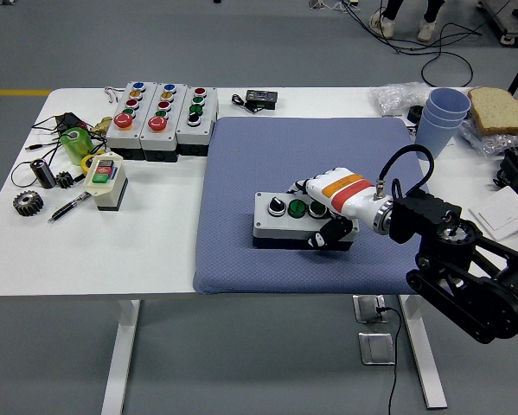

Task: Pick up the button,place it on the desk,press the button,press the button

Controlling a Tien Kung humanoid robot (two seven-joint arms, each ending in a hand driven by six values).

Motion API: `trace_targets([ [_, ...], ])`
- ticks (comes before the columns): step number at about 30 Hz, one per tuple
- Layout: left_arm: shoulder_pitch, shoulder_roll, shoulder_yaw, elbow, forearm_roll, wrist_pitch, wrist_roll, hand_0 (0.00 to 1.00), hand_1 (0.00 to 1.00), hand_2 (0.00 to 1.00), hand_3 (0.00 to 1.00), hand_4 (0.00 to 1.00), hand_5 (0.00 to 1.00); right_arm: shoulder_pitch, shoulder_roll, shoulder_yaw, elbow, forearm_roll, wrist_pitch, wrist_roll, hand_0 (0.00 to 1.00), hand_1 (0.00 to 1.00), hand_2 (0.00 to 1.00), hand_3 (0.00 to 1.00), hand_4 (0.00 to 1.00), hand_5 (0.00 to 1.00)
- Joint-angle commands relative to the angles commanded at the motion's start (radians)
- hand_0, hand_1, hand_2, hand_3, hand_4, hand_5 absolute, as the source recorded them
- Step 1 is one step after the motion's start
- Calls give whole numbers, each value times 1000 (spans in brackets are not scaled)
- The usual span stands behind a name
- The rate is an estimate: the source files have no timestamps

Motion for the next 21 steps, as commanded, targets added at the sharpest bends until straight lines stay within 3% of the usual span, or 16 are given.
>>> trace_targets([
  [3,2,0,-4,0,7,-1,1,648,706,729,646,392,735,-2,1,-2,-1,5,1,-1,694,594,689,683,962,306],
  [4,3,0,-7,0,10,-1,2,647,706,727,646,392,736,-2,1,-3,-1,8,1,-2,725,617,721,774,964,306],
  [9,6,0,-13,0,19,-2,3,647,706,727,646,392,736,-6,0,-8,1,47,-5,0,725,617,721,774,964,306],
  [10,6,-1,-15,0,23,-2,4,647,706,728,646,392,738,-7,0,-8,1,52,-6,0,733,626,726,855,975,309],
  [21,3,0,-10,0,14,-2,2,646,706,728,646,391,737,-9,-1,-2,5,71,-16,-9,744,632,728,904,983,313],
])
